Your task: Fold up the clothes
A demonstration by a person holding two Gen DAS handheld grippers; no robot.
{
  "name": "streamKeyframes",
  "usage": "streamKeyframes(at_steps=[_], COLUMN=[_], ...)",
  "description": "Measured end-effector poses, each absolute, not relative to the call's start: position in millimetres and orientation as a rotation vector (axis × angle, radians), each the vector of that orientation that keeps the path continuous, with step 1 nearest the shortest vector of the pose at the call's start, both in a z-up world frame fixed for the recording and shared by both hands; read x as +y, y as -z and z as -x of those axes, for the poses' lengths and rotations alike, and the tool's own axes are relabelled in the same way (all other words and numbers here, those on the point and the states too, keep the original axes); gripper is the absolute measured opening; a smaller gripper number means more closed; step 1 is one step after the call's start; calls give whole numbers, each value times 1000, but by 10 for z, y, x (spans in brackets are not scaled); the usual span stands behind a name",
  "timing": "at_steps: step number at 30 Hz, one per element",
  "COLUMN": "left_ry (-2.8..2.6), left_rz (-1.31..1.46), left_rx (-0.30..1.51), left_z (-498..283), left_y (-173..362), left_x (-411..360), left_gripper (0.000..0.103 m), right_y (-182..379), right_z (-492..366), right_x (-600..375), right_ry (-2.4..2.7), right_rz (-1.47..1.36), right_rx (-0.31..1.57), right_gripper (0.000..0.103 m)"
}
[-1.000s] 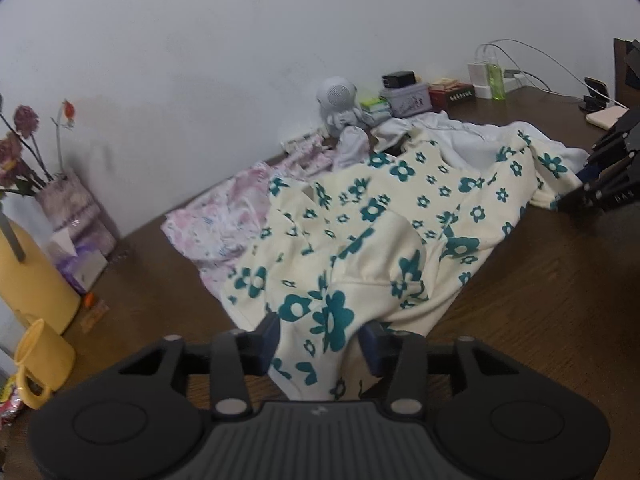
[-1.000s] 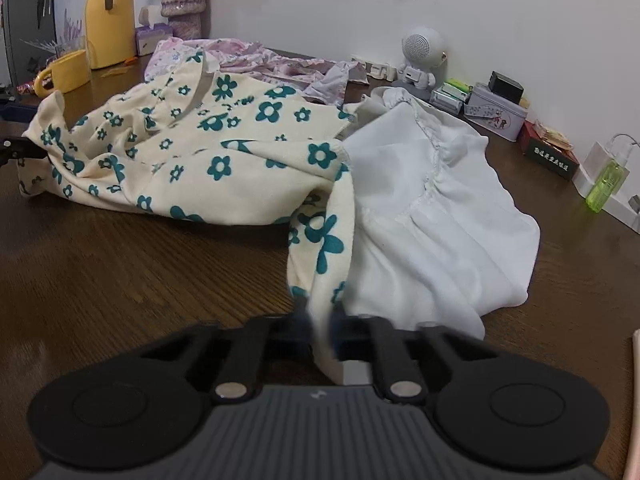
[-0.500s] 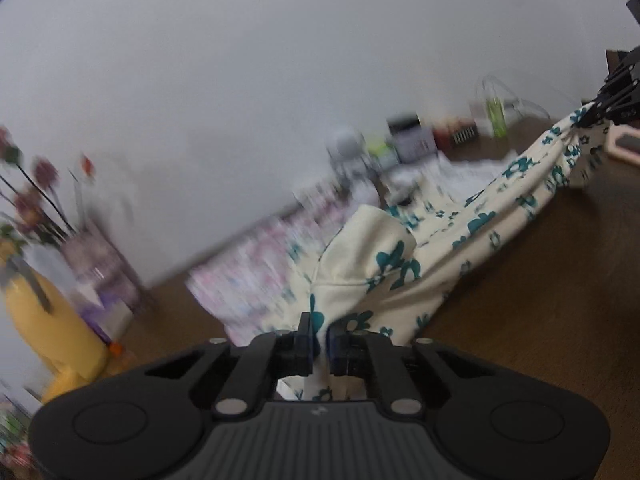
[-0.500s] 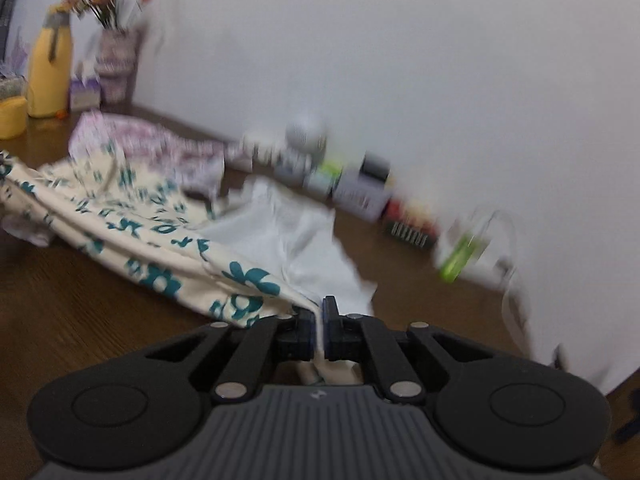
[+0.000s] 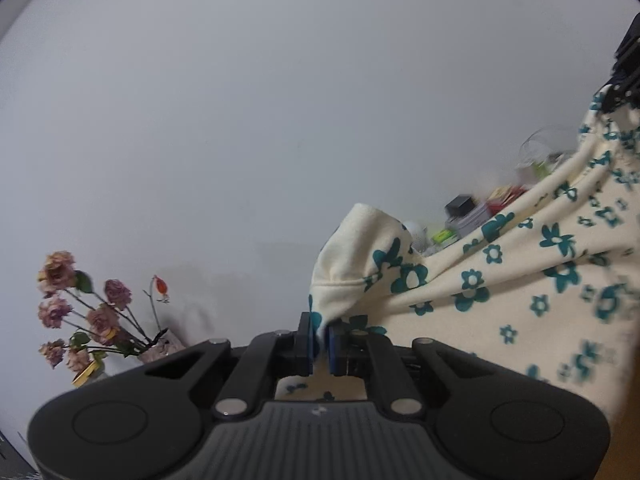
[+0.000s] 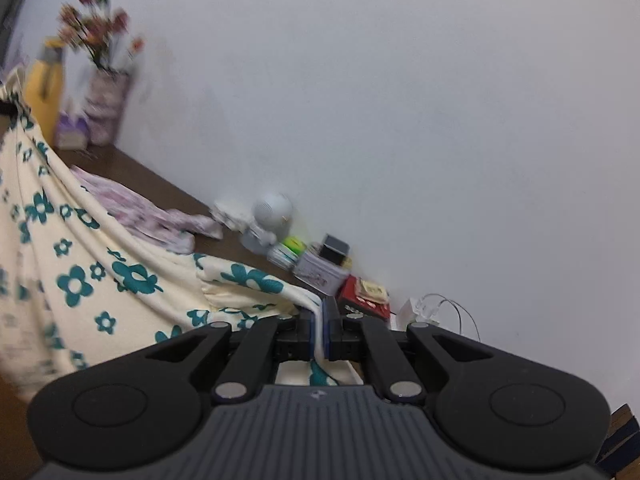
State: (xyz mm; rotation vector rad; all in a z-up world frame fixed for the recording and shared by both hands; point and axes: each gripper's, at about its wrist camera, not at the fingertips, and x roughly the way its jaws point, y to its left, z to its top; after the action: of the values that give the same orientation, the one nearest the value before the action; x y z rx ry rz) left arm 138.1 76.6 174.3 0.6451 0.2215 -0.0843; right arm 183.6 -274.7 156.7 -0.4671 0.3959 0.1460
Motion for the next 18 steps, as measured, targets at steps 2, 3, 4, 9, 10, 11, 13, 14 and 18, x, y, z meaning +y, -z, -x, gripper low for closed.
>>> streamKeyframes(at_steps=[2,3,4,9,10,11,13,14,18], left_ry=[38,10,-14,-119,-129,-135,-124,-115,-35], left_rz=[-651,-649,-642,-657,-672,-695,-739,-758,-833], left_rx=[217,196,166,-79,-105,-131,-137,-132,-36], left_z=[-1829,-2018,-2165,-2340,-2299,-2233,-2058,-1970,-1430], left_y=[-1748,-1801,-1885,-2579,-2654,-2702,-2634,-2582,-1967], left_x=[632,576,543,466,472,486,549,584,751], left_gripper=[6,6,6,6,6,6,6,6,6], right_y=[-1655,-1743,-1873,-2754,-2854,-2898,-2885,-2837,-2411], right_z=[-2288,-2488,-2647,-2828,-2782,-2726,-2587,-2497,-2066], right_x=[-2684,-2650,-2623,-2535,-2527,-2518,-2522,-2543,-2643], right_ry=[-89,-56,-22,52,55,54,47,32,-73], right_rz=[491,502,511,534,549,571,605,609,618], right_rx=[392,373,344,157,132,115,91,86,125], right_gripper=[3,3,3,2,2,2,2,2,2])
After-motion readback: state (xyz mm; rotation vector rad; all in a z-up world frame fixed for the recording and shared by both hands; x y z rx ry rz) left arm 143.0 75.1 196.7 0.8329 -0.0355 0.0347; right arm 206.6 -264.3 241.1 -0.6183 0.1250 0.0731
